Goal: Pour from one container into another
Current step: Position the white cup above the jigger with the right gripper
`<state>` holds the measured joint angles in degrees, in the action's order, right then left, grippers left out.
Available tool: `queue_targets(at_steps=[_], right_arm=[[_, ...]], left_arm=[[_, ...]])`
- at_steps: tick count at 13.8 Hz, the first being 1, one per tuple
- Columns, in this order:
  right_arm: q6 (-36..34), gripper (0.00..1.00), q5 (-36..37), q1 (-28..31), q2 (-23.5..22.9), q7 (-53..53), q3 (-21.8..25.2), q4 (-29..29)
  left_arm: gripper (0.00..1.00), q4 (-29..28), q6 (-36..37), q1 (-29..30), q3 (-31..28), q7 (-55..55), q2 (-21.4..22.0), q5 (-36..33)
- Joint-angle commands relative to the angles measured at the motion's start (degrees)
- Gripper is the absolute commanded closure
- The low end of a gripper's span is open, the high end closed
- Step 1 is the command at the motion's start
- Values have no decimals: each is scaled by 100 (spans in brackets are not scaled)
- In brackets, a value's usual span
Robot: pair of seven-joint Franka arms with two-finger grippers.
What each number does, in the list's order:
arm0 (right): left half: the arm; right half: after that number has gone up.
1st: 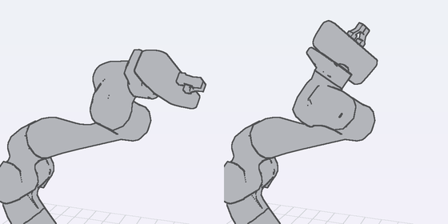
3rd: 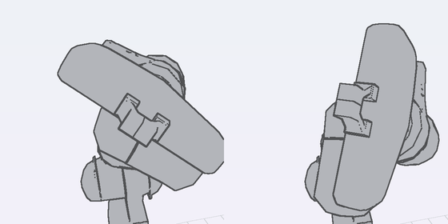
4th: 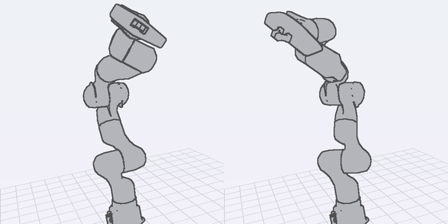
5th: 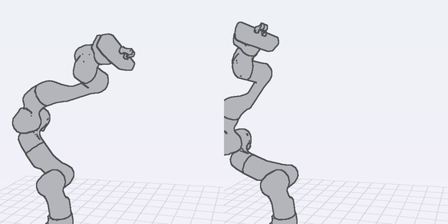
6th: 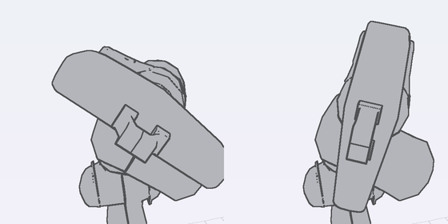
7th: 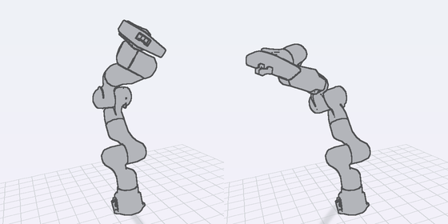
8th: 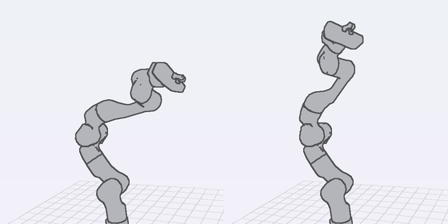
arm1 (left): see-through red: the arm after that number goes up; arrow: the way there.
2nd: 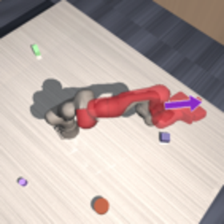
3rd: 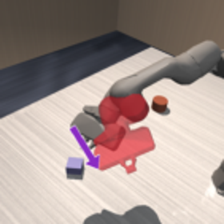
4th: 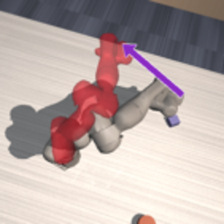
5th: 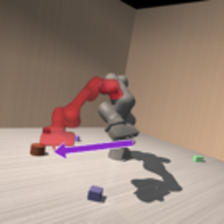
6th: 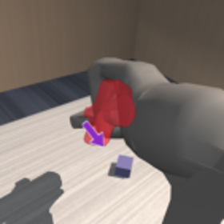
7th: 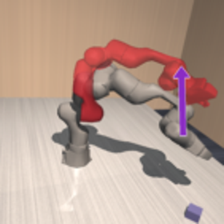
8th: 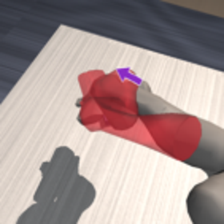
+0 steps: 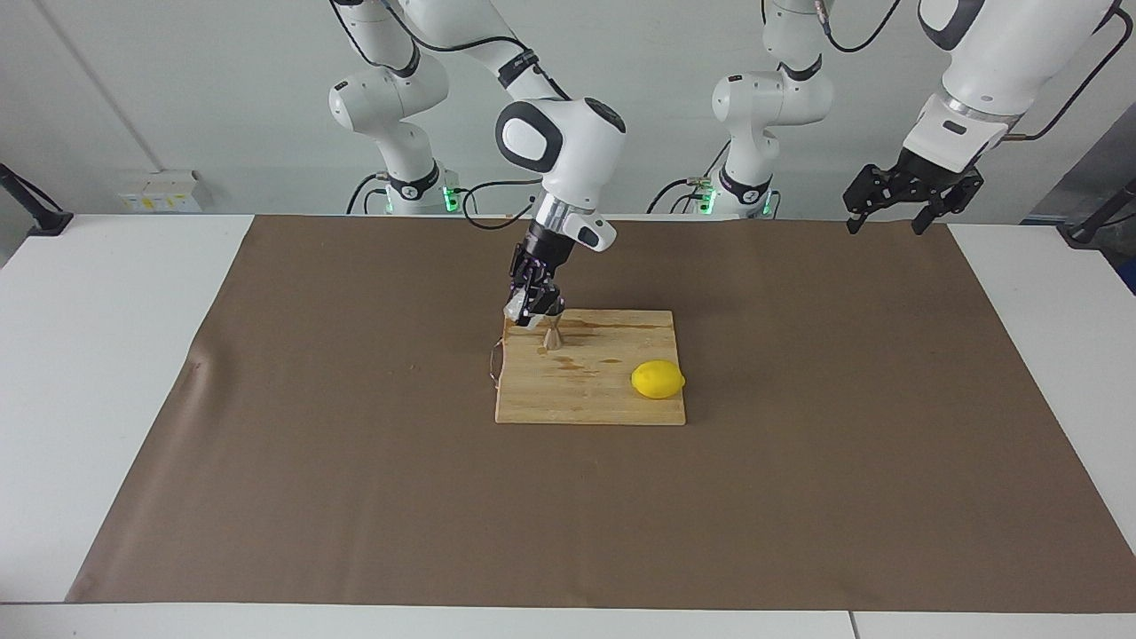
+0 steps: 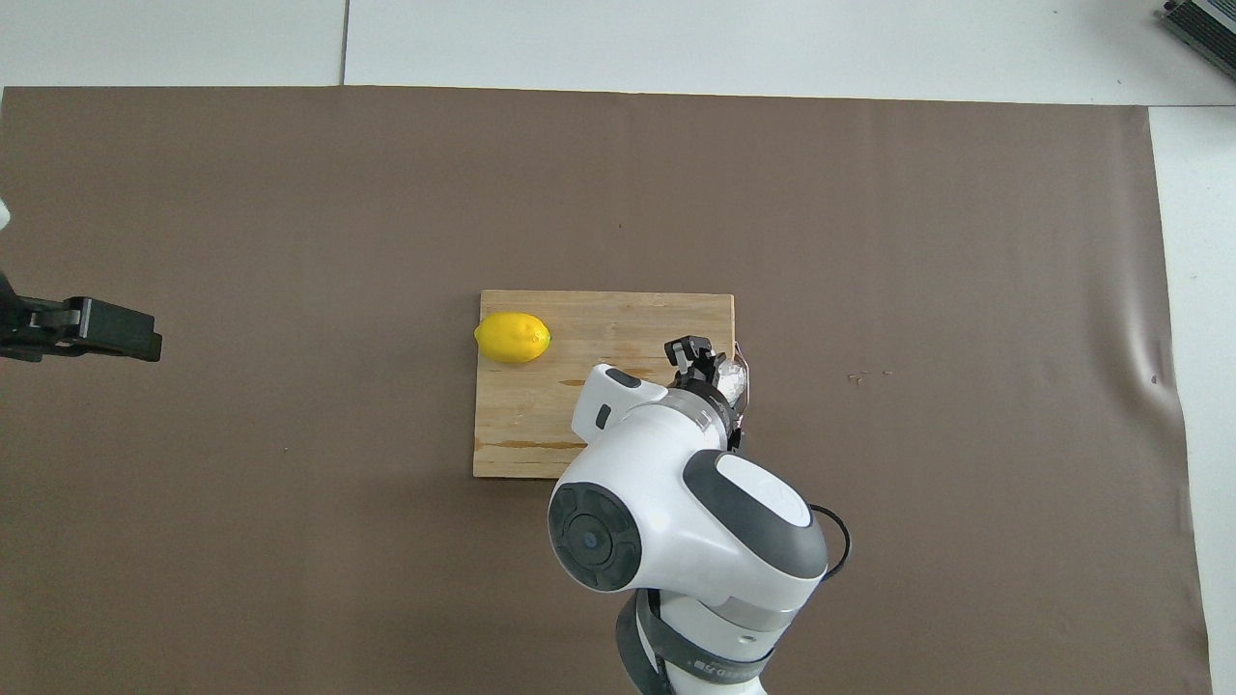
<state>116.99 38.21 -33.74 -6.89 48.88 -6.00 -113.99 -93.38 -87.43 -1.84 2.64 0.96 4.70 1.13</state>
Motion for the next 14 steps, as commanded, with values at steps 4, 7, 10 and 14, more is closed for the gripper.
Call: queue_targets(at_steps=[4,7,10,14], right_arm=[[-44,79,380,-54,241,-213,-15,-264],[-62,79,450,-54,250,-221,-15,-265],[-106,75,485,-71,258,-230,-15,-265],[-220,81,590,-203,224,-283,-15,-247]], left_arm=[[0,-154,33,60,26,-52,163,-52],[0,-154,33,60,26,-52,163,-52],[0,-154,33,60,26,-52,163,-52],[0,-154,33,60,26,-52,163,-52]])
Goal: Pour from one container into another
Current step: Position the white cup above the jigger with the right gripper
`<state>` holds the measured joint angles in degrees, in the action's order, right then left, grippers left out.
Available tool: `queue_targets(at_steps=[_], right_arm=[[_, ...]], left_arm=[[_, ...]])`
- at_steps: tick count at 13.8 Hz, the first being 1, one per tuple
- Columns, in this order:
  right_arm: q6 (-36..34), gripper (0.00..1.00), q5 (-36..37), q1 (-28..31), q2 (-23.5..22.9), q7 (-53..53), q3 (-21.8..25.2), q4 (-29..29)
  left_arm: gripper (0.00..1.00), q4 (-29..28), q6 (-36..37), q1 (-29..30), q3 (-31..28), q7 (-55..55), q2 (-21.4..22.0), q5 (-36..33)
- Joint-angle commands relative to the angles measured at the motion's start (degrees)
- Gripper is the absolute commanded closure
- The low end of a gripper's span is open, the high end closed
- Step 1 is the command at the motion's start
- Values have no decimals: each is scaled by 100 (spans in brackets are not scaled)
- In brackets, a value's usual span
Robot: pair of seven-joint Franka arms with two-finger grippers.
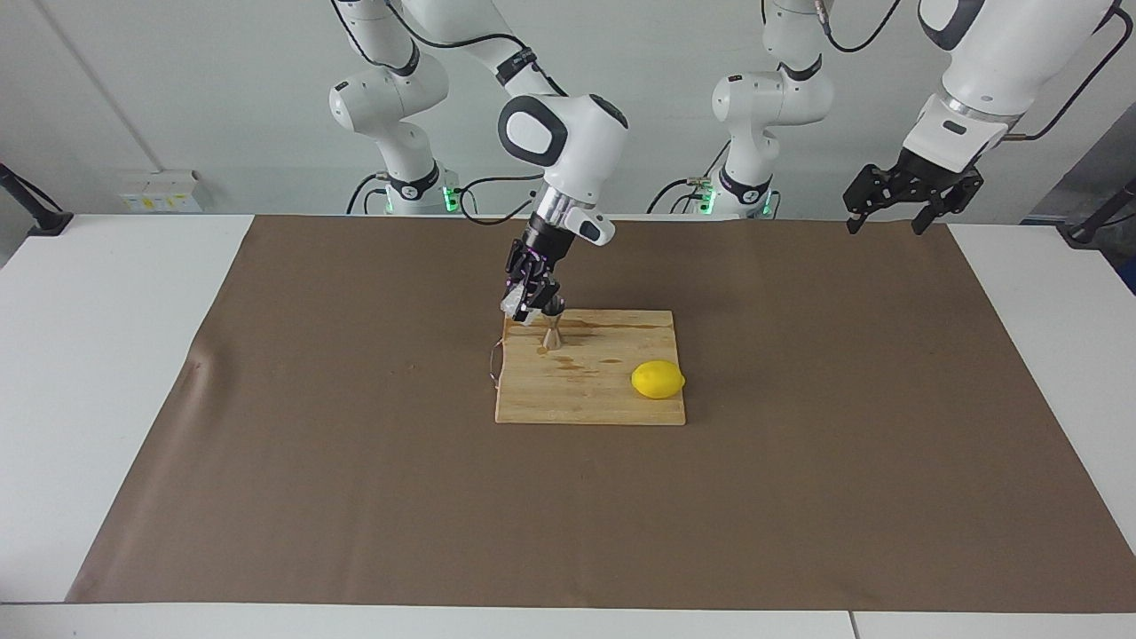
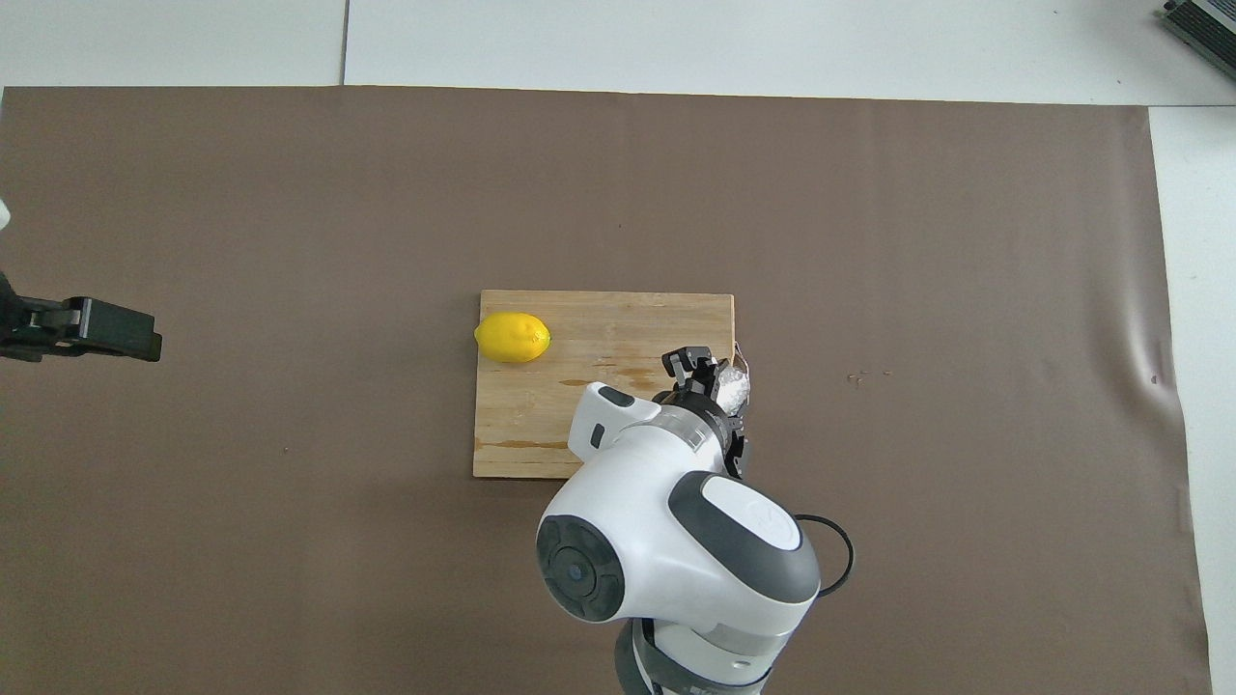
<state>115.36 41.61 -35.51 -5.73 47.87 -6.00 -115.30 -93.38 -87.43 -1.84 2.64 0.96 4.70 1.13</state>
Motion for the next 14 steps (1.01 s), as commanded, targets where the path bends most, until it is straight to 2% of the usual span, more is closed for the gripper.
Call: queue_targets(at_steps=[1,2,4,14], right_arm=[[-66,82,251,-26,108,-181,-15,-116],[-75,89,268,-26,108,-181,-15,-116],[-66,95,286,-26,90,-181,-15,-81],[-57,95,444,9,72,-181,-15,-63]], left_arm=[[0,-154,33,60,26,-52,163,-52],[0,-154,33,60,26,-52,163,-52],[0,-154,33,60,26,-52,163,-52],[0,-154,33,60,26,-52,163,-52]])
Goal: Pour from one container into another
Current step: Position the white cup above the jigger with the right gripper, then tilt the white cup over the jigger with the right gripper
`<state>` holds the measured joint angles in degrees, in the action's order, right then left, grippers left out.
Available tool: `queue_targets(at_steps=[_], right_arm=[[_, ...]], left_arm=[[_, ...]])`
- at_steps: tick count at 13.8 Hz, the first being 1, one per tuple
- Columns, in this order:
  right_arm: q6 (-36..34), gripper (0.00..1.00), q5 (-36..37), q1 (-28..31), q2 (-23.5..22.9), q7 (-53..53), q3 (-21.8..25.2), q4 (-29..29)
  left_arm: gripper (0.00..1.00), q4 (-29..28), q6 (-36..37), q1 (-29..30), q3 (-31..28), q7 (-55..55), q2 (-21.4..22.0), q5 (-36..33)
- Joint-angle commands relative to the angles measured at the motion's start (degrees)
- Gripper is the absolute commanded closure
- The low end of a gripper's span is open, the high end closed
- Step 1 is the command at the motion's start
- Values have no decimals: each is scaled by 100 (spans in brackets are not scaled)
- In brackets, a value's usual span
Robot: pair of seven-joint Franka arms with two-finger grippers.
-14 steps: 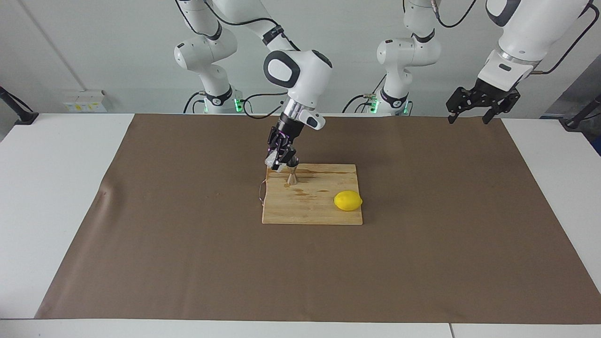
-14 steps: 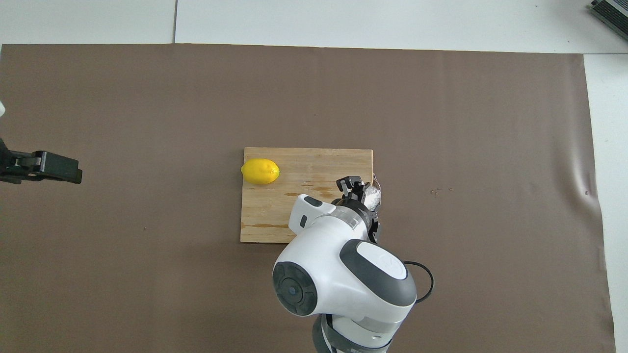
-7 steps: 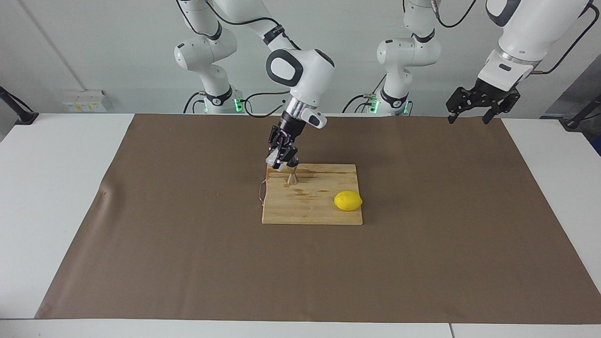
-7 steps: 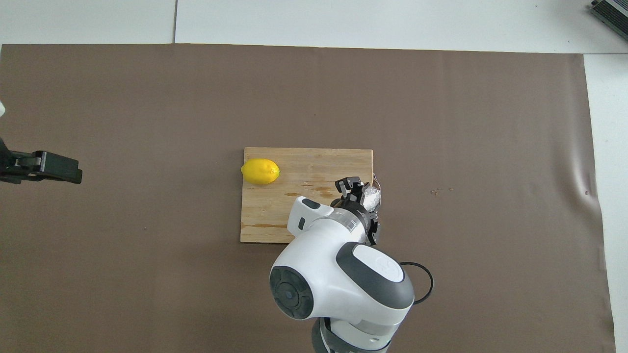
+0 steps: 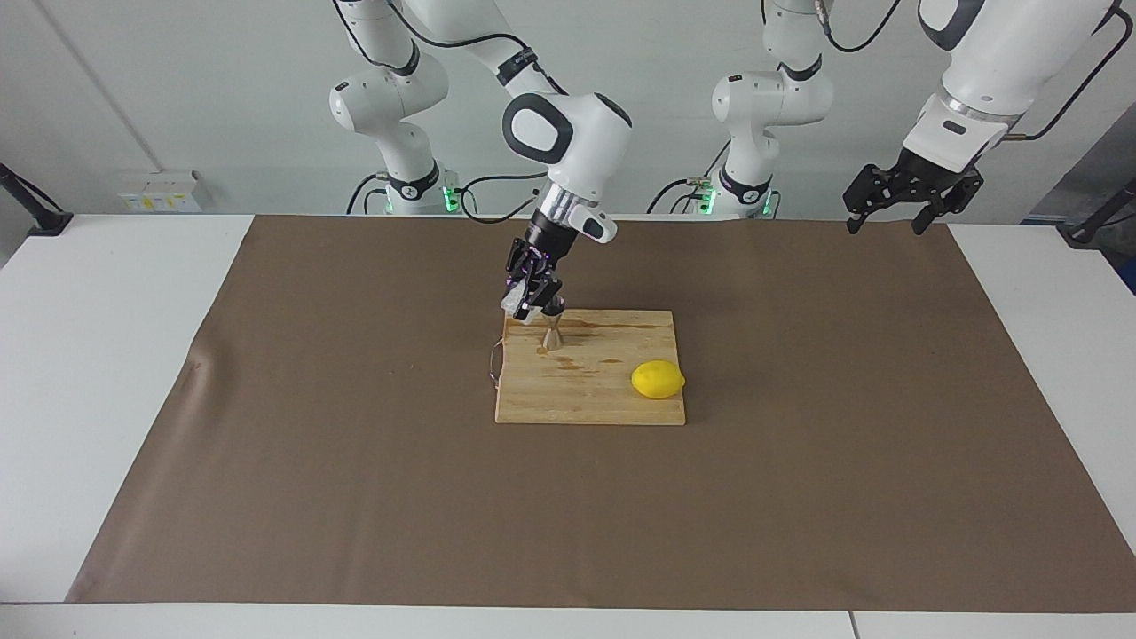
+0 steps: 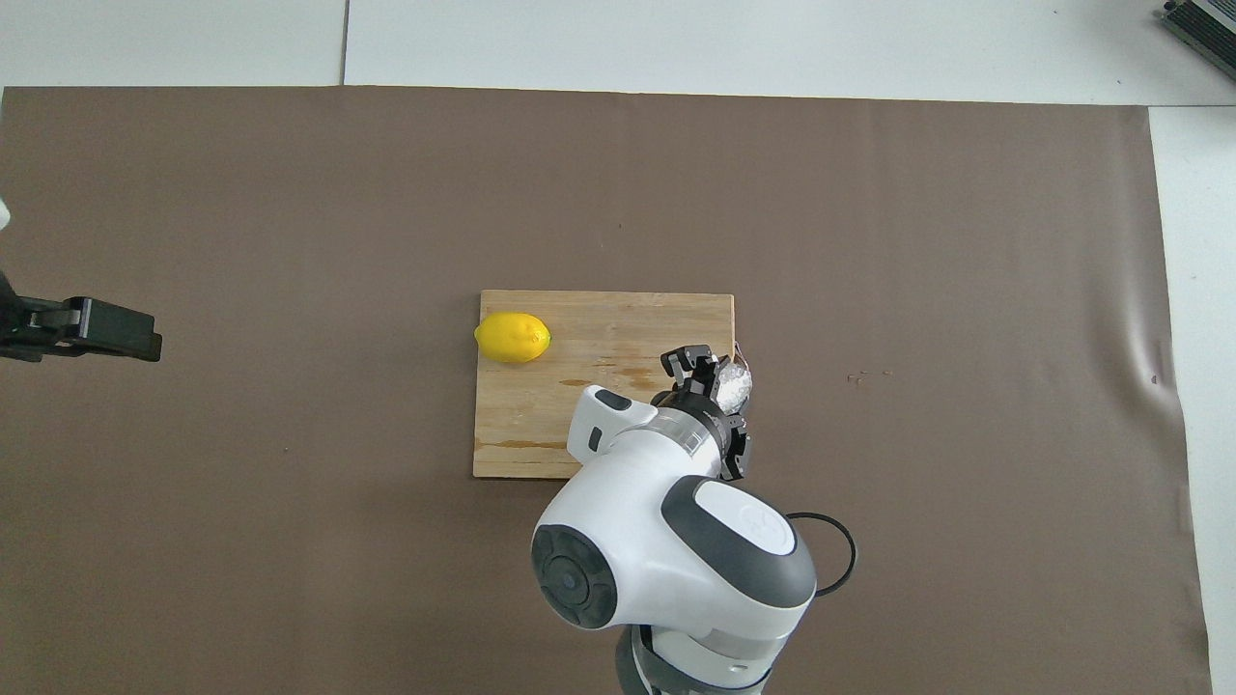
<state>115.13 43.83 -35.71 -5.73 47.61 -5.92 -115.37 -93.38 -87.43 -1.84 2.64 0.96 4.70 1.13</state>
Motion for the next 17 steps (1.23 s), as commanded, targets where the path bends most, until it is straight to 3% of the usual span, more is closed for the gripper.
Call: queue_targets(at_steps=[1,17], right_arm=[[-52,95,257,29,73,-156,-23,-56],[-158,94,390,-23,73,-402,-23,14]], left_arm=[[0,-154,33,60,26,-52,163,-52],[0,-154,33,60,26,-52,163,-52]])
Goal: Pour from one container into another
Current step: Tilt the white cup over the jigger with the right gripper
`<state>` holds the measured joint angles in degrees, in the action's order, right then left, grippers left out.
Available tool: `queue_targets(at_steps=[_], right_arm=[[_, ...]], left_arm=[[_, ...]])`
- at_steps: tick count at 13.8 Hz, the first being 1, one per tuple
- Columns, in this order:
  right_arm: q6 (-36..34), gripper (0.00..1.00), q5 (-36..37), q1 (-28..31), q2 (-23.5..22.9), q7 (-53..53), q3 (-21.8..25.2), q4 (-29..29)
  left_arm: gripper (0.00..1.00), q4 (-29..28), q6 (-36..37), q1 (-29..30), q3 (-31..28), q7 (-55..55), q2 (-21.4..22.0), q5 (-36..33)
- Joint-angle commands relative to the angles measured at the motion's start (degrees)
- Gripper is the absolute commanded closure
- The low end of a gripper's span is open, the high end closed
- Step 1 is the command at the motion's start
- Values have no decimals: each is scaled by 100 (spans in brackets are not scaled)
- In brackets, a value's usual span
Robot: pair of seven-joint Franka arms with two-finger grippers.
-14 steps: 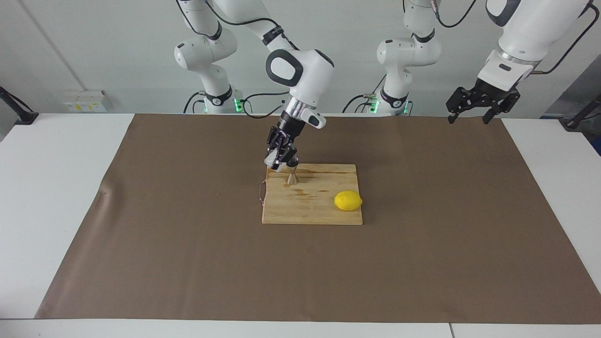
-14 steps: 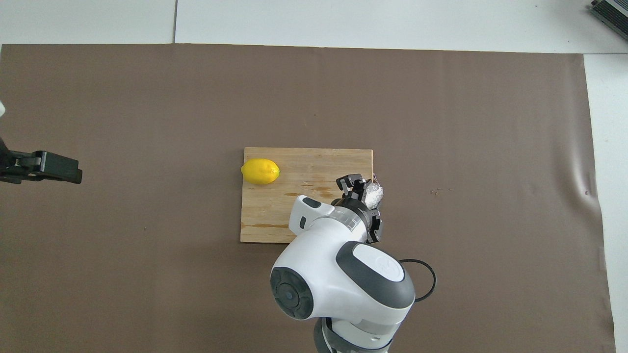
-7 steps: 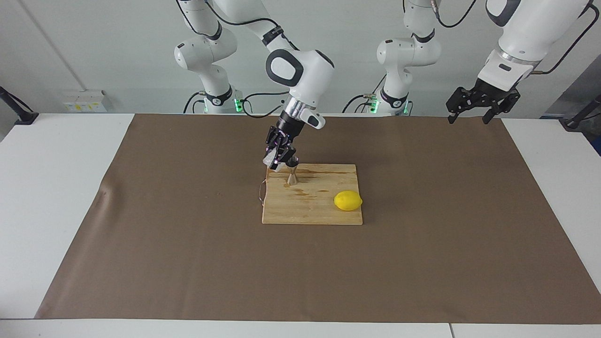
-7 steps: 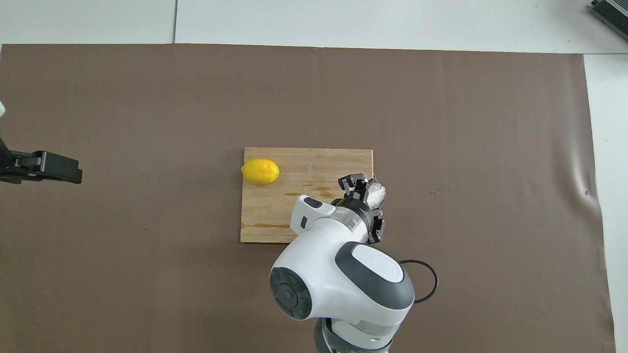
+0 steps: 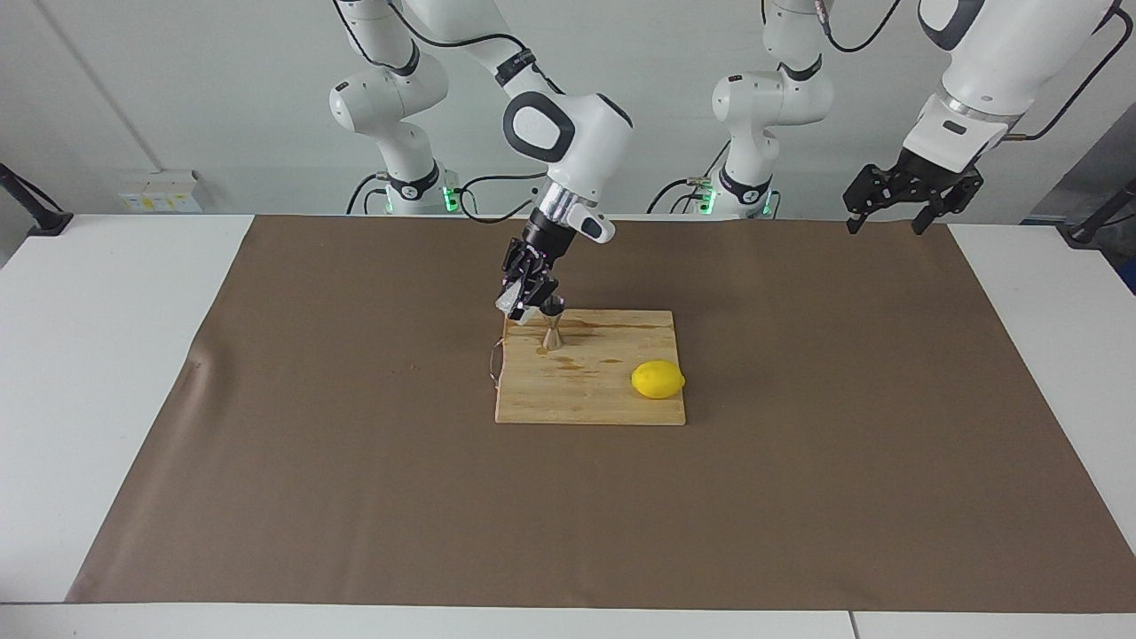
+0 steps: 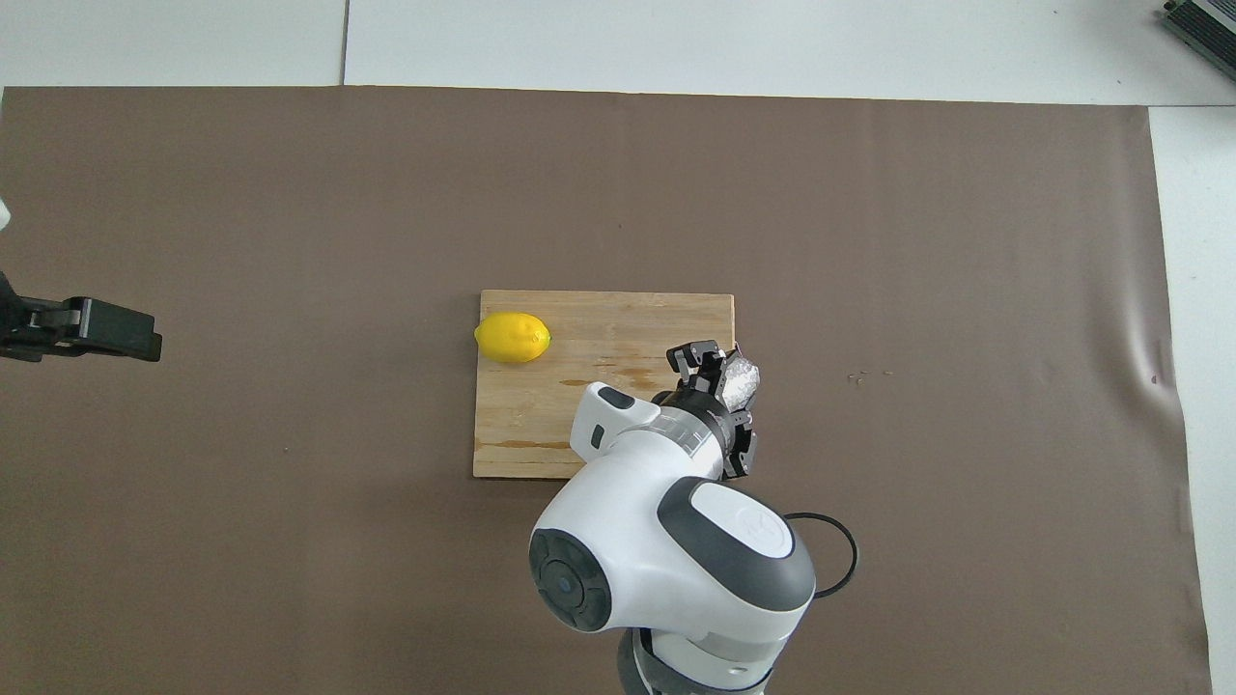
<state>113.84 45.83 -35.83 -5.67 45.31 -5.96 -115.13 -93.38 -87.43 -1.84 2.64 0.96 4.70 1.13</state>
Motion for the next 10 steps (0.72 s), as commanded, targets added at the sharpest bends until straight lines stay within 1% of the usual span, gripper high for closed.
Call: queue_targets(at_steps=[1,8,10], right_arm=[[-37,94,181,-12,66,-197,-19,8],[-46,94,146,-12,48,-268,-28,52],[-116,94,119,-134,-65,-416,-28,148]], left_arm=[[0,-154,33,60,26,-52,163,-52],[0,-154,33,60,26,-52,163,-52],[0,-154,33,60,26,-52,163,-52]])
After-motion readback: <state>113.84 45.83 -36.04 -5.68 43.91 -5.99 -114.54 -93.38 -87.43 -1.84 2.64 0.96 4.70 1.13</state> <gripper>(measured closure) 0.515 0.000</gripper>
